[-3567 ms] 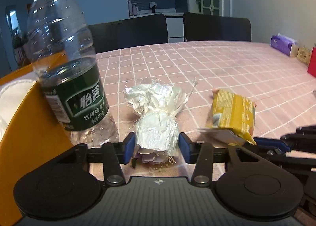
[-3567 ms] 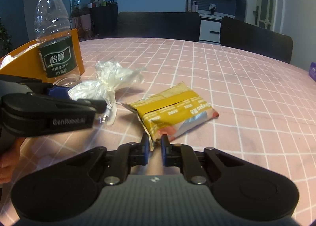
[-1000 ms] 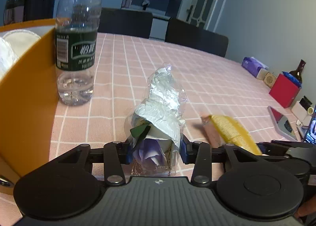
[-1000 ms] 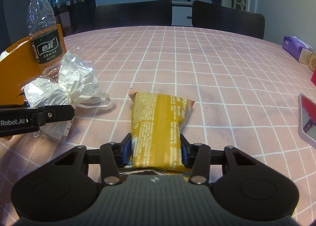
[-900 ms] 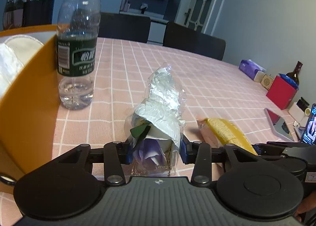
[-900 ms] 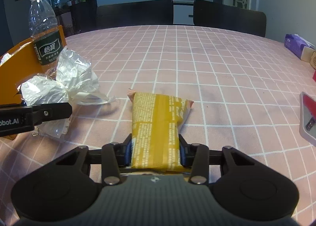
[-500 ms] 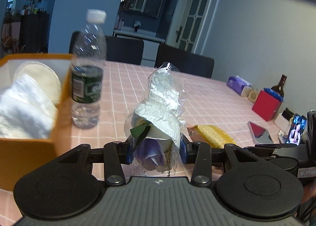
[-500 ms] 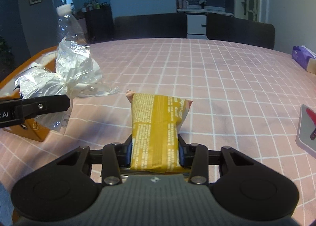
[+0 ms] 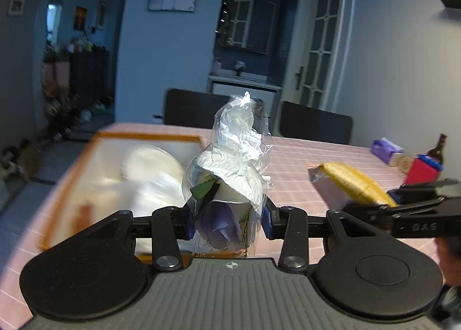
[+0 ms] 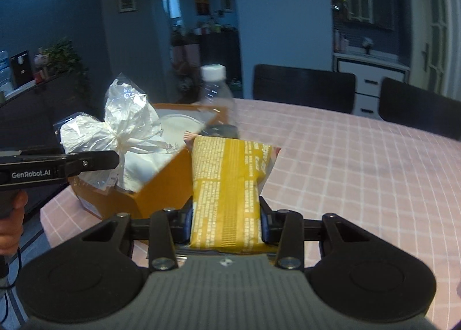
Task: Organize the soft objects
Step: 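Carry the wrapped flower and snack bag over the orange box and release them inside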
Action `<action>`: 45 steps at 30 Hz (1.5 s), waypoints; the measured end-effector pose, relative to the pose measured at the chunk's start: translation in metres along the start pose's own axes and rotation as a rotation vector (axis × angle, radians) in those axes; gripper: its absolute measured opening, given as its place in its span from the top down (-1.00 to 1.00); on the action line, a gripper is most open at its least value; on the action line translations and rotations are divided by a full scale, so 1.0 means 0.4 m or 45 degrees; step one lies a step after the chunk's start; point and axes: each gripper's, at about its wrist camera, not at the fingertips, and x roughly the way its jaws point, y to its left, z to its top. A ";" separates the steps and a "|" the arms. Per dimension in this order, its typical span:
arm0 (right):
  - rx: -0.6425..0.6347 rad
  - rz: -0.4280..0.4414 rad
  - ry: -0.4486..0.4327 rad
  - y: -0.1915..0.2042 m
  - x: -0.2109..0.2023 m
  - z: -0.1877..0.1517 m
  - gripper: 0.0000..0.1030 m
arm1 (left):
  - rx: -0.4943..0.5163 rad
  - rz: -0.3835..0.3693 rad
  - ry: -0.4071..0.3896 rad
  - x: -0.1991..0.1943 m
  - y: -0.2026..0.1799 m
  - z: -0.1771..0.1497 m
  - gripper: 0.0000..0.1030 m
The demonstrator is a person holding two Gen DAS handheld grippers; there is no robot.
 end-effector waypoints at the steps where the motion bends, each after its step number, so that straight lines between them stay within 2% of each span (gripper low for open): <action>1: -0.024 0.012 -0.004 0.018 0.007 0.015 0.21 | 0.011 0.025 -0.003 -0.006 0.016 0.010 0.07; 5: -0.116 0.055 -0.018 0.084 0.046 0.077 0.20 | 0.041 0.134 -0.006 -0.016 0.085 0.049 0.07; 9: -0.169 0.090 -0.012 0.141 0.108 0.138 0.20 | 0.075 0.218 0.040 0.028 0.133 0.084 0.07; 13: -0.195 0.087 0.012 0.192 0.179 0.183 0.20 | 0.116 0.226 0.139 0.096 0.173 0.102 0.07; 16: -0.252 0.076 0.042 0.225 0.235 0.216 0.20 | 0.191 0.247 0.203 0.145 0.188 0.106 0.07; 22: -0.406 -0.101 0.145 0.294 0.388 0.262 0.20 | 0.363 0.297 0.314 0.241 0.206 0.107 0.07; 25: -0.458 -0.151 0.202 0.310 0.458 0.271 0.20 | 0.459 0.310 0.376 0.285 0.204 0.100 0.07; 29: -0.527 -0.201 0.262 0.317 0.535 0.276 0.20 | 0.621 0.389 0.430 0.340 0.188 0.076 0.07; 36: -0.542 -0.267 0.332 0.310 0.621 0.281 0.20 | 0.731 0.380 0.484 0.399 0.189 0.055 0.05; 41: -0.519 -0.233 0.371 0.298 0.652 0.291 0.18 | 0.752 0.347 0.515 0.423 0.204 0.057 0.02; 45: -0.543 -0.210 0.348 0.296 0.653 0.303 -0.04 | 0.804 0.348 0.533 0.442 0.207 0.056 0.01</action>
